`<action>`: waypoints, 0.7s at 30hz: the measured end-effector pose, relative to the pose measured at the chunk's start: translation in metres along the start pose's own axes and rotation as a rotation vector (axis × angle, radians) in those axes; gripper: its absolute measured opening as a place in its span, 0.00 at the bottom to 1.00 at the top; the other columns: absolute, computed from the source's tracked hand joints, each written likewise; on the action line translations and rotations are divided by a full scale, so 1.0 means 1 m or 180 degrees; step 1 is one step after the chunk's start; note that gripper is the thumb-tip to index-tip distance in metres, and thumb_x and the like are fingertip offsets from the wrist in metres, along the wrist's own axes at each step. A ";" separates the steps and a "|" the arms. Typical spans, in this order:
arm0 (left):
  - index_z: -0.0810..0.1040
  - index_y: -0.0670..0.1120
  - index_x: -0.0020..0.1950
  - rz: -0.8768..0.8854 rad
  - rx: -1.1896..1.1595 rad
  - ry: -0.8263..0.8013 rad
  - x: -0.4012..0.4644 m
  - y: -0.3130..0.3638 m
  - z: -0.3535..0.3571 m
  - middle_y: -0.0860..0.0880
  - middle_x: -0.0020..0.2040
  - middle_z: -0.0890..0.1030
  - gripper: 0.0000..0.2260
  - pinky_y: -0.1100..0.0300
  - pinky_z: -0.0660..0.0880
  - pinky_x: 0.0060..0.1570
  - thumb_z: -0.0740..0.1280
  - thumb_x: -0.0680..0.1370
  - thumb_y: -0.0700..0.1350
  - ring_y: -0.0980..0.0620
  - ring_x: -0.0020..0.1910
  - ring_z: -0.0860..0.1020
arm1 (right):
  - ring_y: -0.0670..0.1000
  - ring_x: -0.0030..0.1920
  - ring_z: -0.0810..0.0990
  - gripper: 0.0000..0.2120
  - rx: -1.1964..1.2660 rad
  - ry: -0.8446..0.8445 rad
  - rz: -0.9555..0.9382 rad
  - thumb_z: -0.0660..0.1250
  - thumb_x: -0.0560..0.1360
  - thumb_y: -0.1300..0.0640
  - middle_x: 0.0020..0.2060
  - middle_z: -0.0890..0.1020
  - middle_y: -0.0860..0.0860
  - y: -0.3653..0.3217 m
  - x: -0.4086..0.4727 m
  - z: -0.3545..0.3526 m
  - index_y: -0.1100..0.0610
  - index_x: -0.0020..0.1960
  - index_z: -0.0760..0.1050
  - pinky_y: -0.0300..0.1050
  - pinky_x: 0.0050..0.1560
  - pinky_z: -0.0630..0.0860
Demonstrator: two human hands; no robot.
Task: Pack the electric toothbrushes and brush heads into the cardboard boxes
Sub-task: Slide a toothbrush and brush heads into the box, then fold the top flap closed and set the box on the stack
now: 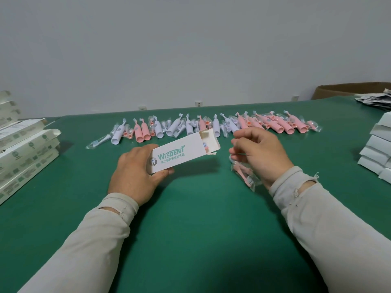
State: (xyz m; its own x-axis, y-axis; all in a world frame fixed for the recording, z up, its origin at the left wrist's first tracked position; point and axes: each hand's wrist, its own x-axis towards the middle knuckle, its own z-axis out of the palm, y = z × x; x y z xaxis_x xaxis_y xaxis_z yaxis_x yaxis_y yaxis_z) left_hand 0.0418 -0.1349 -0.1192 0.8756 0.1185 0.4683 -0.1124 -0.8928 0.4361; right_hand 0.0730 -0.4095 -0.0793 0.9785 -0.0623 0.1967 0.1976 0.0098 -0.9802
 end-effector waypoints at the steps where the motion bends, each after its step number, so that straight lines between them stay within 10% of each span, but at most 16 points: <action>1: 0.72 0.58 0.66 0.0001 -0.0005 0.0001 0.000 0.000 0.000 0.54 0.59 0.77 0.26 0.51 0.67 0.59 0.73 0.70 0.62 0.46 0.60 0.69 | 0.47 0.36 0.84 0.06 -0.0100 -0.0012 -0.0164 0.68 0.76 0.65 0.38 0.83 0.50 0.000 -0.001 -0.001 0.55 0.48 0.80 0.43 0.41 0.81; 7: 0.72 0.59 0.67 0.0009 0.0042 -0.0009 -0.002 0.004 -0.001 0.55 0.61 0.76 0.27 0.48 0.70 0.59 0.74 0.70 0.62 0.47 0.62 0.69 | 0.41 0.39 0.79 0.08 -0.1426 -0.0240 -0.1684 0.71 0.76 0.56 0.41 0.83 0.36 -0.008 -0.014 0.002 0.43 0.44 0.82 0.29 0.41 0.74; 21: 0.71 0.58 0.71 0.0215 0.0340 -0.0098 -0.007 0.015 -0.007 0.56 0.67 0.74 0.31 0.49 0.70 0.59 0.74 0.70 0.62 0.49 0.67 0.67 | 0.40 0.31 0.74 0.05 -0.2085 -0.1080 -0.0842 0.70 0.75 0.59 0.33 0.81 0.41 -0.003 -0.018 0.008 0.49 0.44 0.83 0.31 0.38 0.70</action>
State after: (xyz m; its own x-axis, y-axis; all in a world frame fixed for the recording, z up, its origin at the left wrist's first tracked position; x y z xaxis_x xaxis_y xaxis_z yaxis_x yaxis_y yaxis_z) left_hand 0.0310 -0.1459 -0.1110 0.8819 0.0445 0.4694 -0.1225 -0.9397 0.3193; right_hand 0.0548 -0.4000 -0.0798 0.8892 0.3291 0.3179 0.4548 -0.5602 -0.6923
